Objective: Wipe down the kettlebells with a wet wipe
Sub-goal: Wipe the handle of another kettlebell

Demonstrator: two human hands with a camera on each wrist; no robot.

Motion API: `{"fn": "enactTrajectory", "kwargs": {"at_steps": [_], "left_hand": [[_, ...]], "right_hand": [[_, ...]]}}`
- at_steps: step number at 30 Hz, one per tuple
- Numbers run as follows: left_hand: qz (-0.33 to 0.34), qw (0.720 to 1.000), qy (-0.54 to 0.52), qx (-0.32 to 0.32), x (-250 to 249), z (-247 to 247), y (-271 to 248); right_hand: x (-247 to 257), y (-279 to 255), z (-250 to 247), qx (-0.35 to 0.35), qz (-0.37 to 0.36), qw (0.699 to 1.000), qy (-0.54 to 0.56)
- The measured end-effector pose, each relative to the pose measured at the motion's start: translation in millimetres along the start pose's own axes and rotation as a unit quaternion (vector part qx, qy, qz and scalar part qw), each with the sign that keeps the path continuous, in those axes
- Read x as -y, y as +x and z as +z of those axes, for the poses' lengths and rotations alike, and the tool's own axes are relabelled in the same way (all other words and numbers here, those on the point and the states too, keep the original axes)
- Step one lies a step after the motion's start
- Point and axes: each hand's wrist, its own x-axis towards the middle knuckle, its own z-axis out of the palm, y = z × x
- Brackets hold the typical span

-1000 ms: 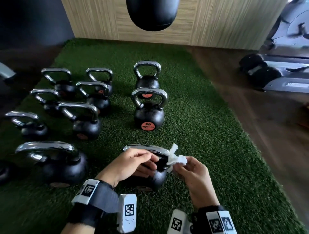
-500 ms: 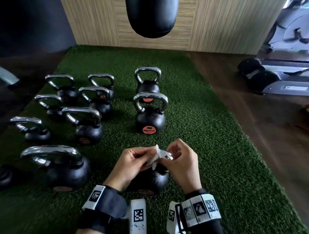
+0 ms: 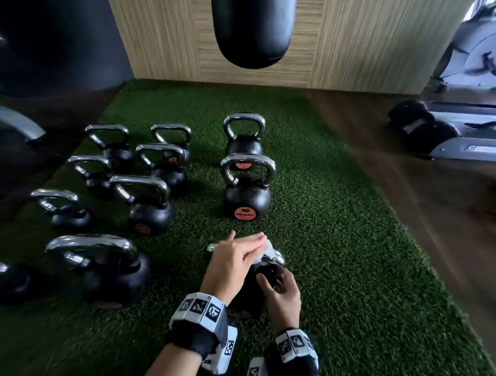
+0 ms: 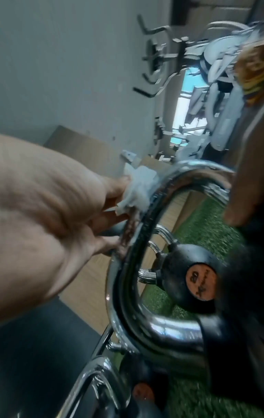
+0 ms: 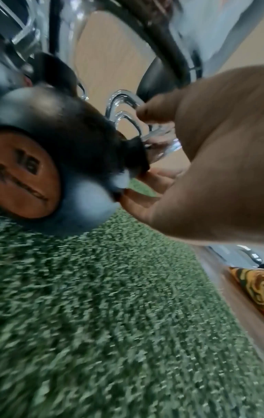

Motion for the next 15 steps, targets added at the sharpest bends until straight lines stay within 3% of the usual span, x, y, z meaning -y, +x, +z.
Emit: {"fn": "enactTrajectory", "kwargs": {"at_steps": [3,6,10,15], "left_hand": [[0.036,0.995,0.089,-0.023,10,0,-8],[-0.008,0.984,0.146,-0.102,16,-6,-12],[0.005,0.977,0.191,-0.098,16,-6,-15],[-0.106,0.963,0.143,-0.202,30,-23,-19]], "right_hand": [[-1,1,10,-0.044,-0.027,0.997,-0.055],[-1,6,12,-0.040,-0.044,0.993,-0.105],[-2,15,8,-0.018,-0.044,0.990,-0.132],[0,23,0,0.006,-0.048,0.987,-0.151]]}}
